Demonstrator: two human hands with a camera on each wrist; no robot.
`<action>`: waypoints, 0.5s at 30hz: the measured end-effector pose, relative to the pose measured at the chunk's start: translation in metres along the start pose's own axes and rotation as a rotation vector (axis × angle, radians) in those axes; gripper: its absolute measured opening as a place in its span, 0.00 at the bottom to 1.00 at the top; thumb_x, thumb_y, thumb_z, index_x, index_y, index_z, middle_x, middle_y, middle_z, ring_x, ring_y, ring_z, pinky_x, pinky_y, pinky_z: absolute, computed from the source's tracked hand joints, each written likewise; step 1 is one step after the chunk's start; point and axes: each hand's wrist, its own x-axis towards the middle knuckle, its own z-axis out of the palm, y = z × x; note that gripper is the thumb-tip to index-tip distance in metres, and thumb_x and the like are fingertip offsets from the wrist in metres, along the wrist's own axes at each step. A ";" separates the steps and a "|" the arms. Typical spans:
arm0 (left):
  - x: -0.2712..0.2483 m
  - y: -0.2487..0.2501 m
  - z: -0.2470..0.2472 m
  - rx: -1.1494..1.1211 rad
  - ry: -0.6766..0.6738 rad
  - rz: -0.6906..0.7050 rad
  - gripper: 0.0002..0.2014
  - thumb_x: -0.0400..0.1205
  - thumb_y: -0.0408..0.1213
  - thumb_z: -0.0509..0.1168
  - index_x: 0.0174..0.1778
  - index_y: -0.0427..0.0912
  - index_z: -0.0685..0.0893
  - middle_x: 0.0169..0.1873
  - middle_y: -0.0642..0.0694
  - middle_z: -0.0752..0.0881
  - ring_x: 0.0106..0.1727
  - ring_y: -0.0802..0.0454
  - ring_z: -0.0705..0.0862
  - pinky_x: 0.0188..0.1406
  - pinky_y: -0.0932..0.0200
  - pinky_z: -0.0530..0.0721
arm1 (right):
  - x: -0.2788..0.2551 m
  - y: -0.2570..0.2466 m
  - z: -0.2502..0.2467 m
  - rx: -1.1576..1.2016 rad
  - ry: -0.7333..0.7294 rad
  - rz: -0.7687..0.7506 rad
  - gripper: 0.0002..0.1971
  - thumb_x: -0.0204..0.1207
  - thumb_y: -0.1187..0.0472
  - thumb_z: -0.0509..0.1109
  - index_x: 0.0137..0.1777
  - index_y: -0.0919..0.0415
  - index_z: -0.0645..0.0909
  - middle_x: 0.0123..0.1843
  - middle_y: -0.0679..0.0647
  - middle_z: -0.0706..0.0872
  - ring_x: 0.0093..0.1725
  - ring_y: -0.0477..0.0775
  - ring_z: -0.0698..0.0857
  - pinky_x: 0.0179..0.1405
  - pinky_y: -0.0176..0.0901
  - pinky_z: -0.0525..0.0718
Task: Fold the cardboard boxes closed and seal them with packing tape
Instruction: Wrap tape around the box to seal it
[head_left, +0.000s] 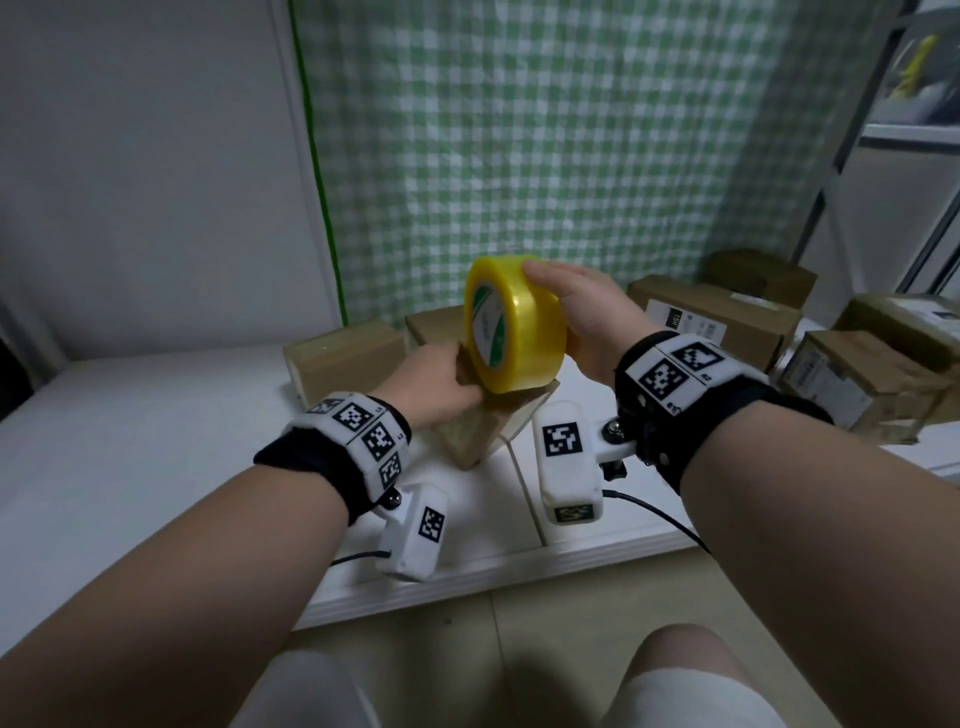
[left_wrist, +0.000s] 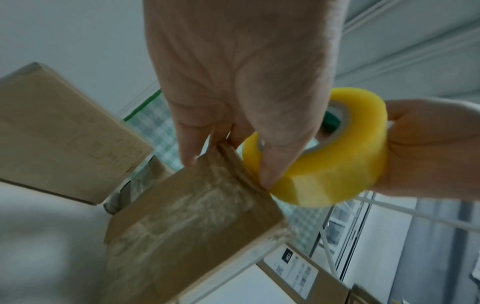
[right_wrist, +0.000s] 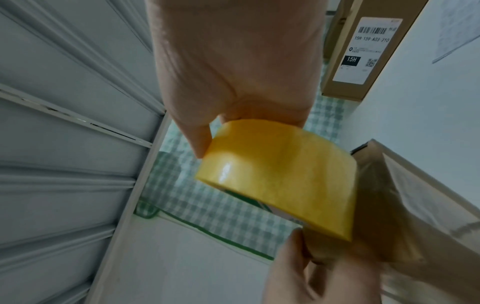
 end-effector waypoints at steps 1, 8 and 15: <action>0.001 -0.003 0.005 -0.020 -0.051 0.011 0.27 0.71 0.52 0.74 0.60 0.43 0.75 0.52 0.47 0.79 0.53 0.52 0.79 0.50 0.60 0.79 | 0.002 -0.001 0.002 -0.017 -0.001 -0.001 0.26 0.80 0.51 0.68 0.75 0.61 0.71 0.58 0.56 0.84 0.57 0.57 0.84 0.60 0.54 0.83; 0.017 -0.016 0.020 0.045 -0.041 -0.077 0.52 0.57 0.60 0.78 0.74 0.45 0.62 0.63 0.43 0.67 0.63 0.47 0.73 0.65 0.55 0.75 | 0.012 0.005 0.013 -0.088 0.003 0.071 0.33 0.76 0.38 0.66 0.68 0.65 0.74 0.60 0.59 0.85 0.58 0.59 0.85 0.65 0.57 0.82; 0.023 -0.018 0.012 0.085 -0.114 -0.034 0.42 0.62 0.55 0.75 0.68 0.45 0.65 0.56 0.45 0.69 0.61 0.46 0.71 0.59 0.52 0.76 | 0.017 0.003 0.019 -0.165 0.059 0.055 0.33 0.77 0.37 0.62 0.70 0.64 0.74 0.62 0.59 0.83 0.57 0.60 0.83 0.60 0.55 0.81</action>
